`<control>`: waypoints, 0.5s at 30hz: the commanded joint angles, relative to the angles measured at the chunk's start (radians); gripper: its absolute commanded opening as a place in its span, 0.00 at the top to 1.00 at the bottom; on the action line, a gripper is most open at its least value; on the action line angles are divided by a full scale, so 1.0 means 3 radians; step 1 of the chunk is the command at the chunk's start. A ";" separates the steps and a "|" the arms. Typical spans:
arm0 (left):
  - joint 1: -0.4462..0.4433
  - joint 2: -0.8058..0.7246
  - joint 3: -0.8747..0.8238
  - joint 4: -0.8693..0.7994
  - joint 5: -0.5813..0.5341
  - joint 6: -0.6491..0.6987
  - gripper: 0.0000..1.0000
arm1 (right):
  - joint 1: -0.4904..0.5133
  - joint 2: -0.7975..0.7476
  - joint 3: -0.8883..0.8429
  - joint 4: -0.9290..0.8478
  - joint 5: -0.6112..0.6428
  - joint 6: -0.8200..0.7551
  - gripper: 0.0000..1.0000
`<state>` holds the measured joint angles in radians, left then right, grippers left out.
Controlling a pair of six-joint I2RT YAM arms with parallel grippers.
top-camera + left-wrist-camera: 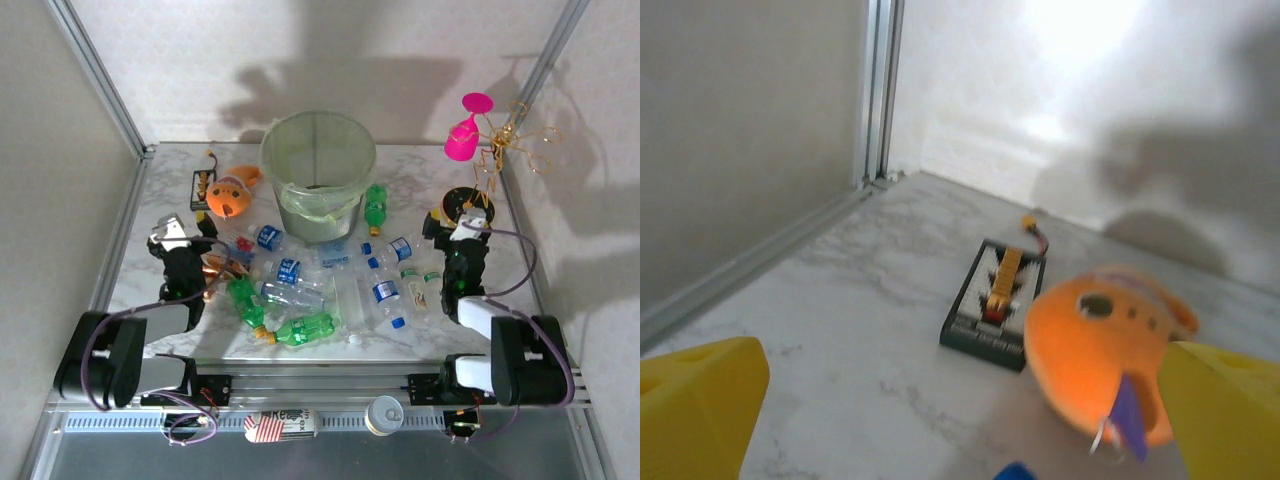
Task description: Put the plastic bottles in the bin
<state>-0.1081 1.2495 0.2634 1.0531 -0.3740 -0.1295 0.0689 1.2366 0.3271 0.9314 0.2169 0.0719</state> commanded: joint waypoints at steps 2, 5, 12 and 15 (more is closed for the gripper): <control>-0.0031 -0.0468 0.0209 -0.0829 0.0031 -0.0566 0.00 | 0.0143 -0.0379 0.0366 -0.1187 -0.0037 0.0391 0.01; -0.0056 -0.0733 0.0231 -0.1071 0.0277 -0.0972 0.00 | 0.0267 -0.0529 0.0628 -0.1960 -0.0076 0.0690 0.01; -0.0265 -0.1129 0.0223 -0.1425 0.0559 -0.1686 0.01 | 0.0394 -0.0606 0.1174 -0.3797 -0.0253 0.1514 0.01; -0.0492 -0.1139 0.0169 -0.1378 0.0577 -0.1866 0.01 | 0.0399 -0.0681 0.1247 -0.4269 -0.0282 0.1550 0.05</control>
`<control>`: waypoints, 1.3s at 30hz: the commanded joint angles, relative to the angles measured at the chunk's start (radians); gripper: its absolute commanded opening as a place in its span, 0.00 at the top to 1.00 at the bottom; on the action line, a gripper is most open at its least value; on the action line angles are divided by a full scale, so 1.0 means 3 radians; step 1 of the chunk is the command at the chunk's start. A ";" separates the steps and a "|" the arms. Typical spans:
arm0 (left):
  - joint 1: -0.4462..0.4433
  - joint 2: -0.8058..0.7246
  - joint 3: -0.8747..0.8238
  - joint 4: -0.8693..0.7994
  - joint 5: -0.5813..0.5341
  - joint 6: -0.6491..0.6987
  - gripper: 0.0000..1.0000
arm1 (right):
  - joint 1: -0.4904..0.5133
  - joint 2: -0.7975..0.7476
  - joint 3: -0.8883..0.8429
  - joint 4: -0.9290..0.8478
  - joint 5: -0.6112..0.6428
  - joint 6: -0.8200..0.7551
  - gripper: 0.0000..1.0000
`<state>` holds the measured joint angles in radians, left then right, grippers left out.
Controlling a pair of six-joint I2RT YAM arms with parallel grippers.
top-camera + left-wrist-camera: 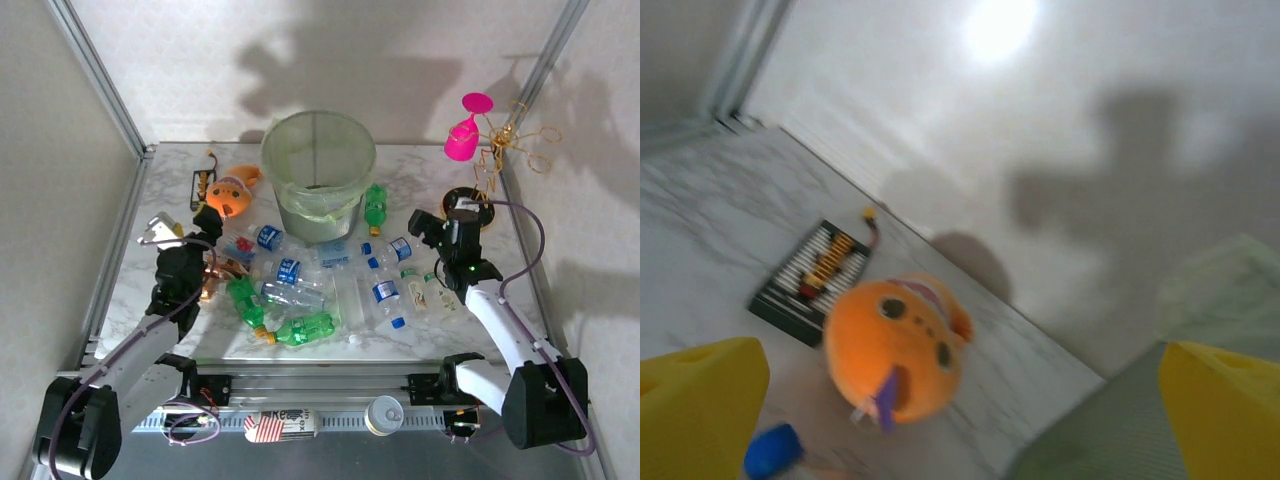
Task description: Put the plastic bottles in the bin
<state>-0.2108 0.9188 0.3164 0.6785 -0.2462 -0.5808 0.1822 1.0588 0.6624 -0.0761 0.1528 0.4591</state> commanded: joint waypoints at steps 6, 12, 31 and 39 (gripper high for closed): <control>-0.0569 0.0220 -0.0042 0.0106 0.0219 -0.0672 0.01 | 0.0022 -0.0030 0.0187 -0.1588 -0.0116 0.0297 0.17; -0.0855 0.0540 0.0114 0.0139 0.0226 -0.0497 0.01 | 0.0020 0.0098 0.0163 -0.1900 0.0275 0.0400 0.16; -0.0876 0.0619 0.0088 0.0126 0.0057 -0.0293 0.00 | -0.0178 0.0810 0.0241 -0.1798 0.0308 0.0206 0.19; -0.0872 0.0417 -0.0010 0.0016 -0.0110 -0.0243 0.01 | -0.0515 0.1060 0.0299 -0.1320 0.0222 0.0132 0.22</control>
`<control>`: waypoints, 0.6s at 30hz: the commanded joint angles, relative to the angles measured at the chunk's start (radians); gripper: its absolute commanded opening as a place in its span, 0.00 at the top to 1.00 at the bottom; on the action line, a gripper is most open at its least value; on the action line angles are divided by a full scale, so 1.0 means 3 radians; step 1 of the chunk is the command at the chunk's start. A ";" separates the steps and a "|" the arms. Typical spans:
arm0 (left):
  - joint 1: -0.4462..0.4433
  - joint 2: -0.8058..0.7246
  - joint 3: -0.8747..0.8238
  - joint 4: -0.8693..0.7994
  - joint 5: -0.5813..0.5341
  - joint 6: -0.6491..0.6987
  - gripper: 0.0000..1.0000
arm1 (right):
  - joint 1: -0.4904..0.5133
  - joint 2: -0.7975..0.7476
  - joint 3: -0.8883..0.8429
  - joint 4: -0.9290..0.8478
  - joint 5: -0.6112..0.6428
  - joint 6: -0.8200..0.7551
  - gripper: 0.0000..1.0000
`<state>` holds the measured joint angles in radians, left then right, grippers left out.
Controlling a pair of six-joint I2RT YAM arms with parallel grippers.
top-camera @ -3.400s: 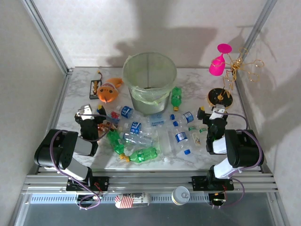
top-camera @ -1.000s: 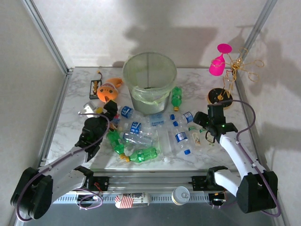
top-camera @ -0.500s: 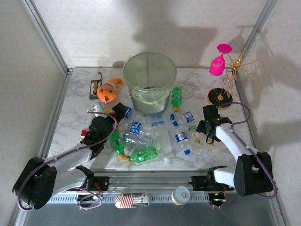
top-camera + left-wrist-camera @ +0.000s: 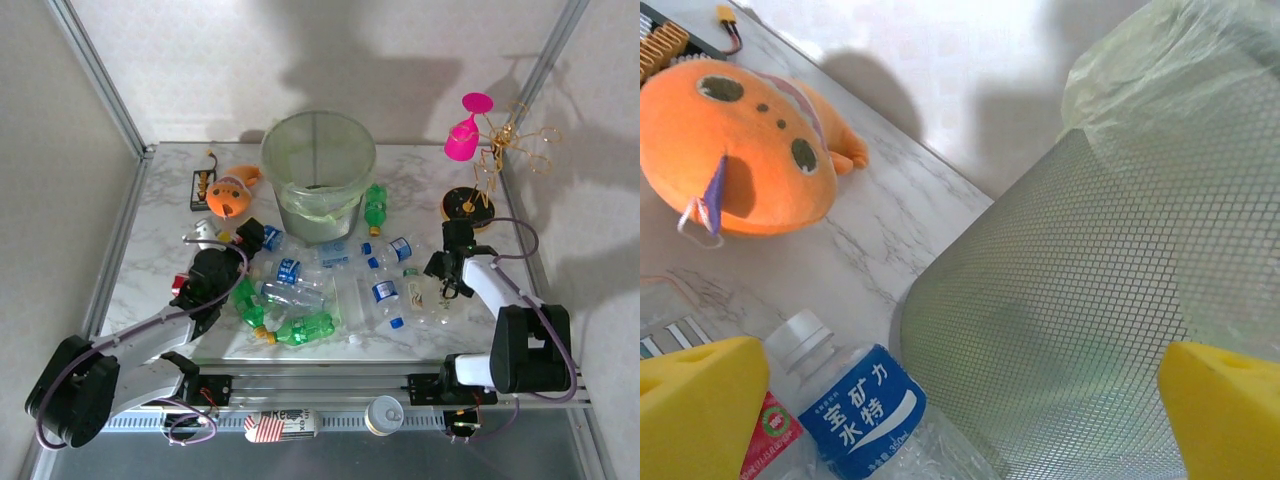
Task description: Put the plastic bottles in the bin
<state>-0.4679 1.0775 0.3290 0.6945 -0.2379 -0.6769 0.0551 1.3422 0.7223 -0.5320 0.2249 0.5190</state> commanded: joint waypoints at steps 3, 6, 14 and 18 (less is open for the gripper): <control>-0.0015 -0.0211 -0.0073 -0.0099 -0.0200 0.0114 0.00 | -0.0138 0.0235 0.0163 0.0256 -0.0036 -0.0113 0.25; -0.0010 -0.0306 -0.0116 -0.0152 -0.0271 0.0124 0.00 | -0.0143 0.0277 0.0141 0.0312 -0.0092 -0.0110 0.29; -0.0007 -0.0431 -0.0204 -0.0182 -0.0413 0.0077 0.00 | -0.0141 0.0360 -0.0002 0.0502 -0.0199 -0.0082 0.42; -0.0005 -0.0448 -0.0199 -0.0223 -0.0434 0.0078 0.00 | -0.0138 0.0398 -0.0049 0.0570 -0.0169 -0.0097 0.44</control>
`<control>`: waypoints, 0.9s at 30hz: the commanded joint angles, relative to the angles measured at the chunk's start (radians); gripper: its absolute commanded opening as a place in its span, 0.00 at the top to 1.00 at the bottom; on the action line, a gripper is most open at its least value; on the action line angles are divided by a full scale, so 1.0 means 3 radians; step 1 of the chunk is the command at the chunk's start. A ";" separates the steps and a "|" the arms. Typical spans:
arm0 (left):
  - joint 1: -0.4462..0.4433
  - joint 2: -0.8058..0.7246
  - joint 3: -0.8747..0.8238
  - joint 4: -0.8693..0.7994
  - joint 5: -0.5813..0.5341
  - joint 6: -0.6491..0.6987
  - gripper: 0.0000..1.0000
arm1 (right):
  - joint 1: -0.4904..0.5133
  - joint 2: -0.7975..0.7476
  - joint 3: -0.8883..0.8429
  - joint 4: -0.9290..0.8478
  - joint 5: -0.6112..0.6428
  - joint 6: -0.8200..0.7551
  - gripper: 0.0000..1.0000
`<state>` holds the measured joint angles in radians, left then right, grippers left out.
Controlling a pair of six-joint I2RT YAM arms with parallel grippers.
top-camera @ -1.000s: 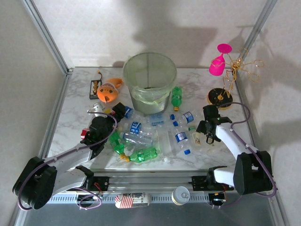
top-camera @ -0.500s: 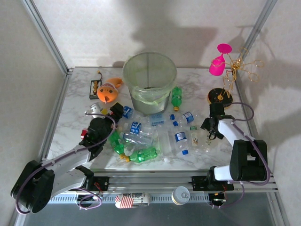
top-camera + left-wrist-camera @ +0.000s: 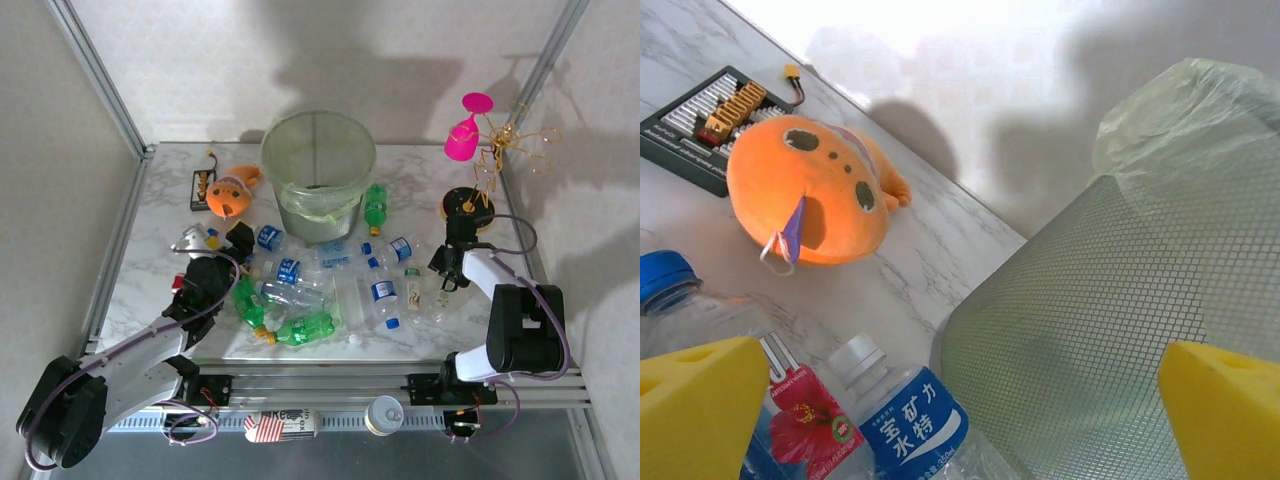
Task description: Put the plastic bottles in the bin
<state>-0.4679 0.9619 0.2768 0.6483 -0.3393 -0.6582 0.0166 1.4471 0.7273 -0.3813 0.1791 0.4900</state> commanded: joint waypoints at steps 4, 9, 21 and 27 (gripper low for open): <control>0.0005 -0.0105 -0.0024 -0.0115 -0.0109 -0.0012 0.00 | -0.0012 0.0103 -0.0078 0.0122 -0.0034 -0.0007 0.48; 0.0003 -0.0219 -0.0054 -0.0136 -0.0154 -0.0025 0.00 | -0.0012 0.0030 -0.0098 0.0159 -0.0017 -0.0047 0.59; 0.0020 -0.0220 -0.0058 -0.0079 -0.0214 -0.0187 0.00 | -0.0004 -0.0811 0.0266 -0.0127 -0.0077 -0.0340 0.65; 0.0061 -0.0024 -0.0003 0.0047 -0.0119 -0.0258 0.00 | 0.0104 -0.1125 0.0792 -0.0266 -0.0460 -0.0362 0.67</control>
<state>-0.4591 0.9367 0.2722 0.6273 -0.3859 -0.7143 0.0250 1.1469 0.8818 -0.4316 0.1158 0.4026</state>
